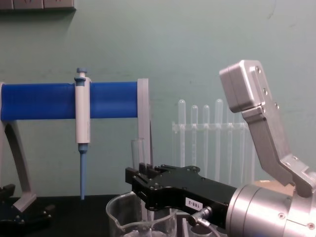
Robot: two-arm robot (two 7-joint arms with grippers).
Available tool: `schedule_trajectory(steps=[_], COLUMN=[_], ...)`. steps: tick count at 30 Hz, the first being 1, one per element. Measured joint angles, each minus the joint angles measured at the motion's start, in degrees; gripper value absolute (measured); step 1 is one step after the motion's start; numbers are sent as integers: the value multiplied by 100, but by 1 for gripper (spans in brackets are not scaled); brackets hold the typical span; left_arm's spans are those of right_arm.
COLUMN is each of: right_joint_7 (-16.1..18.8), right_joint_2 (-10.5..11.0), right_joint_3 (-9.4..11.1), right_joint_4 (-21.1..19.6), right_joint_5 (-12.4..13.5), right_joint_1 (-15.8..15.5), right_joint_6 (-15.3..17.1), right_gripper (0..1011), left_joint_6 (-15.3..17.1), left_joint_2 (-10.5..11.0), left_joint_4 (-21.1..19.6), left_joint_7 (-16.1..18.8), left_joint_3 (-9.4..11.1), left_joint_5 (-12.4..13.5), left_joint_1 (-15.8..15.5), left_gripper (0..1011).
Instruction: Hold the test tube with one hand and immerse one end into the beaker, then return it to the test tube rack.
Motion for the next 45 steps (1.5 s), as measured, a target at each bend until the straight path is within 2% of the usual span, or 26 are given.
schedule_trajectory(steps=[29, 36, 45], right_joint_7=[0, -4, -3], right_joint_2=[0, 71, 189], right_joint_3=[2, 97, 244], right_joint_4=[-5, -565, -1273], right_joint_5=[-4, -38, 116], right_joint_1=[0, 27, 140], right_joint_6=[1, 208, 545], right_gripper=[226, 226, 226], left_joint_6=[0, 0, 0], left_joint_2=[0, 0, 0], left_joint_4=[0, 0, 0], left_joint_7=[0, 0, 0], left_joint_3=[0, 0, 0], left_joint_5=[0, 0, 0], left_joint_1=[0, 0, 0], left_gripper=[1000, 1000, 1000])
